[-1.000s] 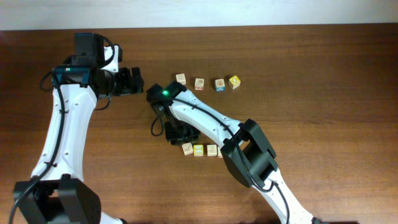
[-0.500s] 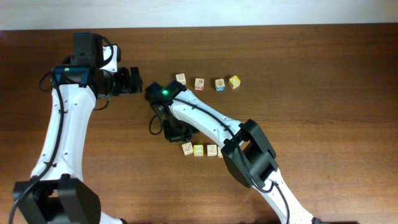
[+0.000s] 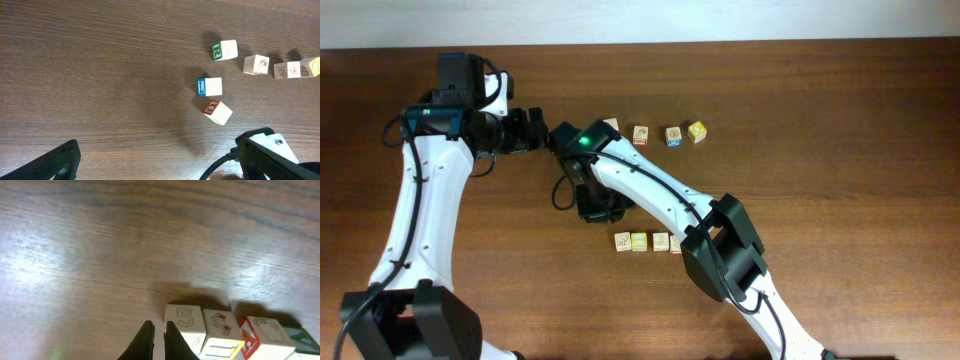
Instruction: Rotate 4 blocks
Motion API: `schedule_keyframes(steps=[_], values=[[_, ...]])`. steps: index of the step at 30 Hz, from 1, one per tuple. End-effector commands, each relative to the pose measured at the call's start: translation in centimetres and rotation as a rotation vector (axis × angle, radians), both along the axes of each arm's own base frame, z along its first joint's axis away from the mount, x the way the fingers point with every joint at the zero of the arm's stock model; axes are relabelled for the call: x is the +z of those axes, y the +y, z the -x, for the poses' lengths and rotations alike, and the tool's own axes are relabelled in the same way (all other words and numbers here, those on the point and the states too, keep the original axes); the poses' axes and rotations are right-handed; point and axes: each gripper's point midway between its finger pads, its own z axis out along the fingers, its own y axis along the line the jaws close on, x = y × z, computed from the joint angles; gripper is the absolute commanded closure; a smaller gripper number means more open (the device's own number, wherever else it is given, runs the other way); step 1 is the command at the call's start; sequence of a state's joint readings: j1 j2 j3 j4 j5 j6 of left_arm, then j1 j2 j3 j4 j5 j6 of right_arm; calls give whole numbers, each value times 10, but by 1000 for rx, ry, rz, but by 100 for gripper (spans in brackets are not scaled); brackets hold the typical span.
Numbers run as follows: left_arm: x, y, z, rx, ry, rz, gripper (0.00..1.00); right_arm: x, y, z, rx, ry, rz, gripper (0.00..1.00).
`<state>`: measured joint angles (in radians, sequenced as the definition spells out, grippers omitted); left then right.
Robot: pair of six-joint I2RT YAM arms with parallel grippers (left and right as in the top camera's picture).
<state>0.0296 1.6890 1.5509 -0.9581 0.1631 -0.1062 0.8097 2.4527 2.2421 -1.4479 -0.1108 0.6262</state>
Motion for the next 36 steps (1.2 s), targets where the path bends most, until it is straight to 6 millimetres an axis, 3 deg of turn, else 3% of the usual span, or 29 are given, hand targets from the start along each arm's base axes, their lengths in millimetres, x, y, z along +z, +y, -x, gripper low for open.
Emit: schedule_keyframes(steps=[1,10,16,32,36], values=[[5,-1,-4,2,-13,6,1,6,15,20,54,10,-24,90],[5,-1,-4,2,-13,6,1,-16,19,36,111,16,4,90],[5,-1,-4,2,-13,6,1,-29,-7,31,52,-43,149,91],[5,-1,-4,2,-13,6,1,-26,-39,24,-103,2,231,96],[5,-1,-4,2,-13,6,1,-24,-39,26,-108,22,218,96]])
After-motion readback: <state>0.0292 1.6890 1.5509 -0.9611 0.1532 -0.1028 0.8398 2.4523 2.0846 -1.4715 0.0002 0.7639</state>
